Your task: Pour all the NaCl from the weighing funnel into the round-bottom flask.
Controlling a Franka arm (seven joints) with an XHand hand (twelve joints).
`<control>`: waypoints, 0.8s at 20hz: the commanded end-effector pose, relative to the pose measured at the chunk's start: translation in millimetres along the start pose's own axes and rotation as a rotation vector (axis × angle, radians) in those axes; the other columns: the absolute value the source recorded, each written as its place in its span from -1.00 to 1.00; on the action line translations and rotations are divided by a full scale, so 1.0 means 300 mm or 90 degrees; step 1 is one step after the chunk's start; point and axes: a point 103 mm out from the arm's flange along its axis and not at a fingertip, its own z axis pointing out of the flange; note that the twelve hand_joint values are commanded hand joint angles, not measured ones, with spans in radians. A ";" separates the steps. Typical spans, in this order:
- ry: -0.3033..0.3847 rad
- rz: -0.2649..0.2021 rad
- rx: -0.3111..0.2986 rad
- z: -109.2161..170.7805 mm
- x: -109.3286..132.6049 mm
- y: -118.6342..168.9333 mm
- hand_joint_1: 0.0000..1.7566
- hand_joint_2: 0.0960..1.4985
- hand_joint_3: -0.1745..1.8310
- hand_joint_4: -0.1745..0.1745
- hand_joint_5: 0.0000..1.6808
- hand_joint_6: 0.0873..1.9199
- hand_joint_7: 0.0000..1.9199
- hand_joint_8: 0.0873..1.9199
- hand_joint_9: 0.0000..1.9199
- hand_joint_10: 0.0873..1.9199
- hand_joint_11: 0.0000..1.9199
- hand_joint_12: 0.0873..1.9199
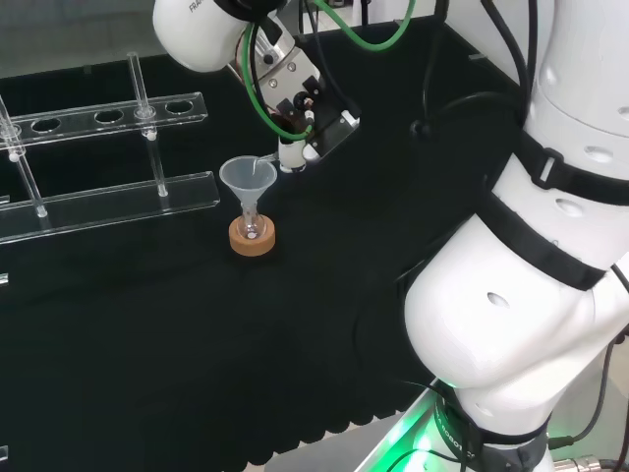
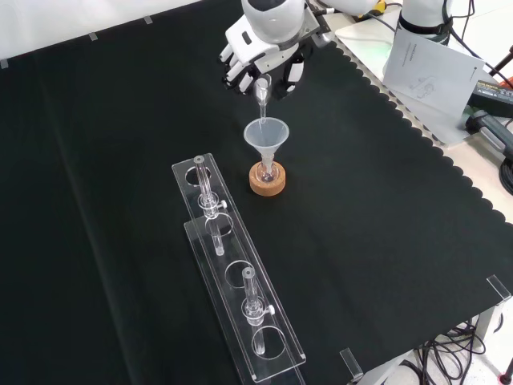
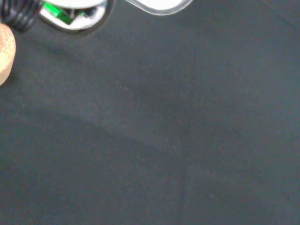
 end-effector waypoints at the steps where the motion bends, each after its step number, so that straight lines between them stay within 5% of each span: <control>1: -0.020 -0.001 0.003 -0.010 0.005 -0.003 0.27 -0.17 -0.20 1.00 0.48 -0.32 -0.36 -0.34 0.00 -0.64 -0.29 0.15; 16: -0.046 0.000 -0.001 -0.029 0.005 -0.011 0.27 -0.17 -0.21 1.00 0.49 -0.33 -0.36 -0.34 0.00 -0.64 -0.29 0.15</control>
